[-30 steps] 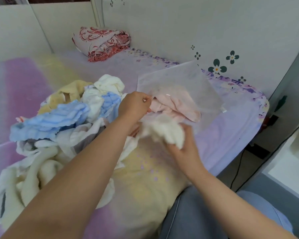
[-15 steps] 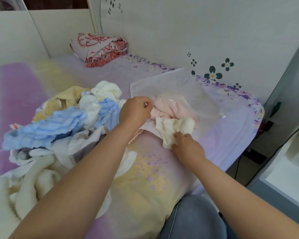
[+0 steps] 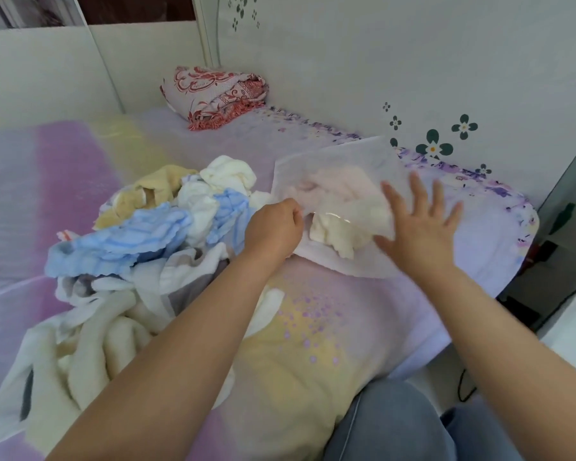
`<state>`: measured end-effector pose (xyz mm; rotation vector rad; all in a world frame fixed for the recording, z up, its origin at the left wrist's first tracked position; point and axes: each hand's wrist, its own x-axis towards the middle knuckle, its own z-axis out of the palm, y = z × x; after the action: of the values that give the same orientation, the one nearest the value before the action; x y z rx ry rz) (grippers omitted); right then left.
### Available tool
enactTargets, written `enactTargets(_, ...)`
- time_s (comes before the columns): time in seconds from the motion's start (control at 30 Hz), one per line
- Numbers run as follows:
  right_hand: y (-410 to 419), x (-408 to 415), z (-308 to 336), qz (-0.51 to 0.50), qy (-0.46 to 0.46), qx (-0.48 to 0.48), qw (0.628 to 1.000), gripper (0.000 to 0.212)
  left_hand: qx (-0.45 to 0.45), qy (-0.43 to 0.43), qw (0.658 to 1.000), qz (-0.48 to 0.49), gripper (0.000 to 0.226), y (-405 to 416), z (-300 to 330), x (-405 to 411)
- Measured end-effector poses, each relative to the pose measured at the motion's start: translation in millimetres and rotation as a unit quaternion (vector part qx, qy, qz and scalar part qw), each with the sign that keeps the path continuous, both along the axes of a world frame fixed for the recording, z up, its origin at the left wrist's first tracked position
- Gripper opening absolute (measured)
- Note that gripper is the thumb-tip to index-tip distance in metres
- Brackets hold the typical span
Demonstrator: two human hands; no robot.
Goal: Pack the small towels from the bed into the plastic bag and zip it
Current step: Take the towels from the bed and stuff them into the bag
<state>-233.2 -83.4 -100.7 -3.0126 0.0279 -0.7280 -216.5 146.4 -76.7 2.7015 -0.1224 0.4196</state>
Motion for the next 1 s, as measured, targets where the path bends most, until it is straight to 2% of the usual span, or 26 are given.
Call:
enactTargets(0.07,-27.9,2.6,6.4,-0.018,0.086,0.026,0.996,0.037,-0.010,0.036,0.999,-0.018,0.022,0.4,-0.7,-7.4)
enactTargets(0.1,-32.7,0.3,9.9,-0.001,0.083,0.035,0.996,0.029,0.003,0.058,0.998,-0.031,0.029,-1.4,0.4,-14.2)
enactTargets(0.17,-29.9,-2.9,6.4,0.026,0.051,0.027,0.998,0.028,0.079,0.078,0.993,-0.043,0.053,-6.6,3.3,-34.1)
enactTargets(0.3,-5.8,-12.8,6.3,0.058,0.023,0.030,0.998,0.020,0.272,-0.035,0.962,0.017,0.061,7.2,14.3,-86.0)
enactTargets(0.37,2.0,-17.0,6.1,0.054,0.047,0.046,0.996,0.019,0.317,0.032,0.945,0.067,0.066,32.2,22.5,-104.5)
enactTargets(0.43,10.9,-21.4,5.8,0.053,0.095,0.074,0.991,0.021,0.311,0.133,0.935,0.101,0.056,55.7,29.2,-112.0)
enactTargets(0.5,17.4,-26.5,6.0,0.061,0.138,0.096,0.984,0.024,0.235,0.173,0.950,0.110,0.029,68.7,36.8,-112.6)
enactTargets(0.53,19.5,-28.9,7.1,0.069,0.152,0.106,0.980,0.025,0.178,0.154,0.965,0.116,0.020,71.8,42.5,-112.1)
enactTargets(0.57,20.5,-31.3,8.4,0.073,0.164,0.120,0.976,0.025,0.127,0.111,0.978,0.121,0.015,72.7,51.0,-112.0)
enactTargets(0.63,20.0,-35.8,12.8,0.075,0.187,0.160,0.966,0.025,0.075,-0.032,0.989,0.120,0.018,74.0,73.1,-110.7)
enactTargets(0.67,19.1,-37.0,14.9,0.074,0.196,0.182,0.961,0.025,0.057,-0.099,0.986,0.118,0.019,76.6,85.6,-107.8)
enactTargets(0.73,16.2,-36.2,18.3,0.066,0.208,0.224,0.950,0.024,-0.029,-0.179,0.976,0.120,0.022,83.4,110.5,-99.8)
enactTargets(0.8,13.1,-33.8,20.4,0.058,0.207,0.265,0.940,0.024,-0.185,-0.229,0.949,0.112,0.021,89.7,134.9,-89.9)
enactTargets(0.9,9.7,-31.0,23.9,0.044,0.182,0.316,0.930,0.023,-0.418,-0.266,0.863,0.103,0.016,97.2,160.4,-85.6)
enactTargets(0.97,8.5,-29.4,25.7,0.045,0.156,0.342,0.926,0.021,-0.532,-0.242,0.808,0.078,0.023,94.4,162.3,-84.8)
enactTargets(1.0,8.5,-28.8,26.1,0.047,0.149,0.353,0.922,0.020,-0.568,-0.202,0.797,0.045,0.028,91.2,158.3,-82.2)
